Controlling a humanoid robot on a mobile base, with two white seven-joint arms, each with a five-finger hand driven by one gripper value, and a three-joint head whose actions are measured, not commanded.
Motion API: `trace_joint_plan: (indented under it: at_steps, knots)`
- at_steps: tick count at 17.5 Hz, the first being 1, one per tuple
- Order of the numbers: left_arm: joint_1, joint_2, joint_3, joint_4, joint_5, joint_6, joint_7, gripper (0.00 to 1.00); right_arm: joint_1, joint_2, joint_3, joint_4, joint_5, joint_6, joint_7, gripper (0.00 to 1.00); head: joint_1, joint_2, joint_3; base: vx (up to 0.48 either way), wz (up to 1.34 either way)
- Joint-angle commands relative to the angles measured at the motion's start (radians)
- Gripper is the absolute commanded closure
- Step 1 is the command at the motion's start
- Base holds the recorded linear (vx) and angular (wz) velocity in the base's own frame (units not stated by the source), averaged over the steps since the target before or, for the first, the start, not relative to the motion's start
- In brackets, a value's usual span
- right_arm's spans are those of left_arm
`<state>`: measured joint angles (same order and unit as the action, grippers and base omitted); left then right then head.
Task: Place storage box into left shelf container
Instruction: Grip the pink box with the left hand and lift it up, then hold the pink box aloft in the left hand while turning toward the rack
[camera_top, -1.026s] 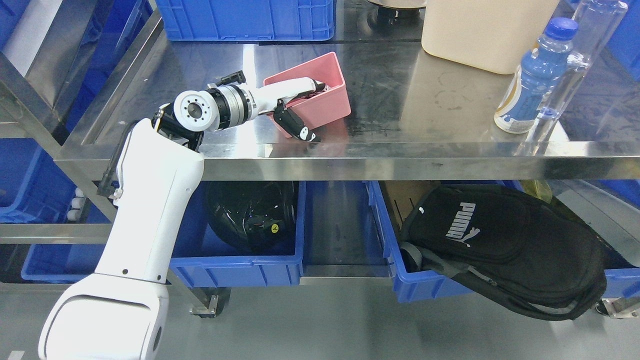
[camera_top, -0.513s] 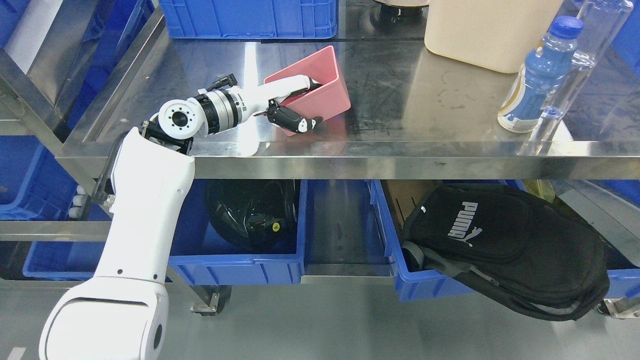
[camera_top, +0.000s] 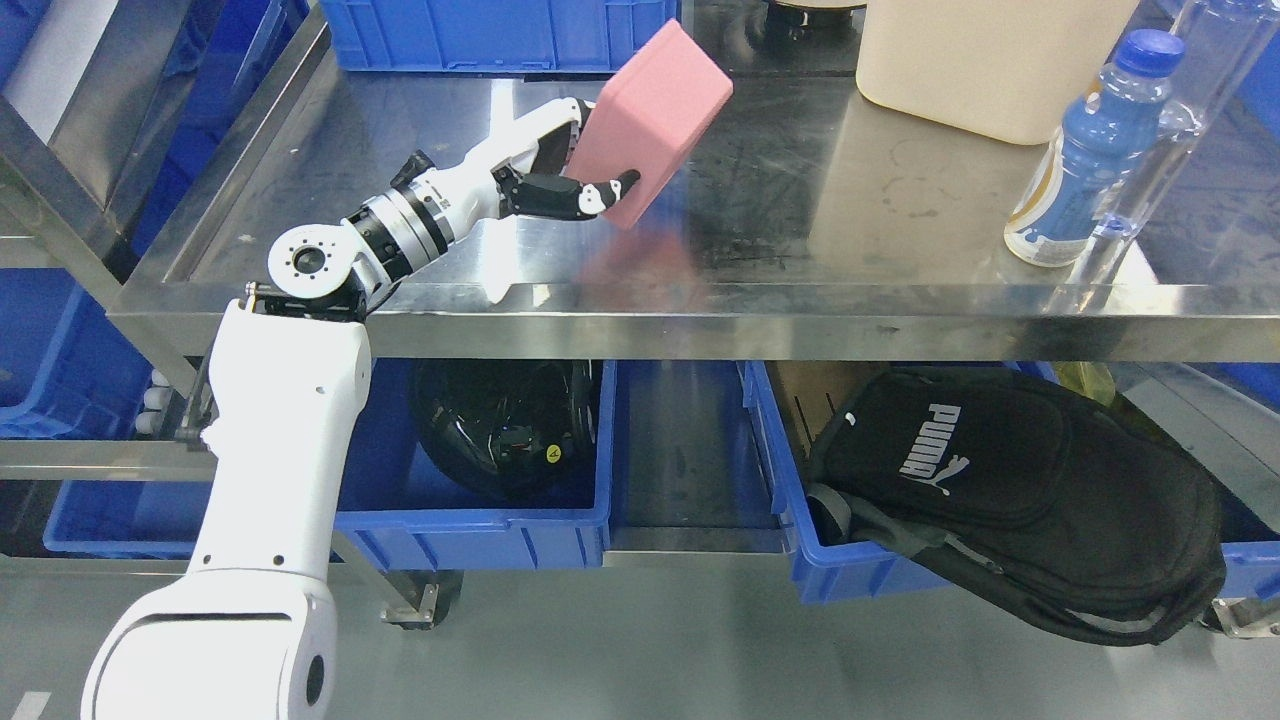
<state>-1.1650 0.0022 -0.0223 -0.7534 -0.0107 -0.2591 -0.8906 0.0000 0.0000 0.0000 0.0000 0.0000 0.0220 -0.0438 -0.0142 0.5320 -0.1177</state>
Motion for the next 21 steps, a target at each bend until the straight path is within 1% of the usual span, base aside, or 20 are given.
trace_joint_plan:
  at_steps: [1,3,4,7,8,9,10,12,13,15,18,21]
  knots:
    - [0.018,0.015,0.099,0.017,0.260,-0.003,0.001,1.00,-0.002,-0.017,-0.005,-0.017,0.000,-0.001,-0.001,0.00,0.0000,0.000,0.000,-0.005,-0.04]
    - [0.021,0.015,0.116,0.002,0.358,-0.006,0.001,1.00,0.000,-0.017,-0.005,-0.017,0.000,-0.001,-0.001,0.00,0.0000,0.000,0.000,-0.010,-0.04]
    - [0.027,0.015,0.125,-0.030,0.397,-0.012,0.001,1.00,0.000,-0.017,-0.005,-0.017,0.000,-0.001,-0.001,0.00,0.0000,0.000,0.000,-0.005,-0.03]
    - [0.109,0.015,0.153,-0.206,0.465,-0.020,0.021,1.00,-0.002,-0.017,-0.005,-0.017,0.000,-0.001,-0.001,0.00,0.0000,0.000,0.000,-0.002,-0.01]
    - [0.146,0.015,0.156,-0.263,0.466,-0.055,0.047,1.00,-0.002,-0.017,-0.005,-0.017,0.000,-0.001,-0.001,0.00,0.0000,0.000,0.000,0.000,0.00]
    - [0.189,0.015,0.150,-0.318,0.466,-0.102,0.100,1.00,0.000,-0.017,-0.005,-0.017,0.000,-0.001,-0.001,0.00,0.0000,0.000,0.000,0.000,0.00]
    - [0.230,0.015,0.140,-0.381,0.466,-0.126,0.174,1.00,0.000,-0.017,-0.005,-0.017,0.000,-0.001,-0.001,0.00,0.0000,0.000,0.000,0.000,0.00]
    - [0.344,0.015,0.084,-0.533,0.465,-0.137,0.333,0.99,0.000,-0.017,-0.005,-0.017,0.000,-0.001,-0.001,0.00,0.0000,0.000,0.000,0.000,0.00]
    - [0.405,0.015,0.050,-0.602,0.463,-0.140,0.385,0.99,0.000,-0.017,-0.005,-0.017,0.000,-0.001,-0.001,0.00,0.0000,0.000,0.000,0.000,0.00]
    - [0.496,0.015,0.018,-0.679,0.463,-0.140,0.415,0.99,0.000,-0.017,-0.005,-0.017,0.000,-0.001,-0.001,0.00,0.0000,0.000,0.000,0.000,0.00]
    - [0.612,0.015,-0.007,-0.770,0.454,-0.138,0.415,0.98,-0.002,-0.017,-0.005,-0.017,0.000,-0.001,-0.001,0.00,0.0000,0.000,0.000,0.002,0.03]
    - [0.657,0.015,-0.007,-0.826,0.451,-0.127,0.411,0.98,0.000,-0.017,-0.005,-0.017,0.000,-0.001,-0.001,0.00,0.0000,0.000,0.000,0.022,0.20]
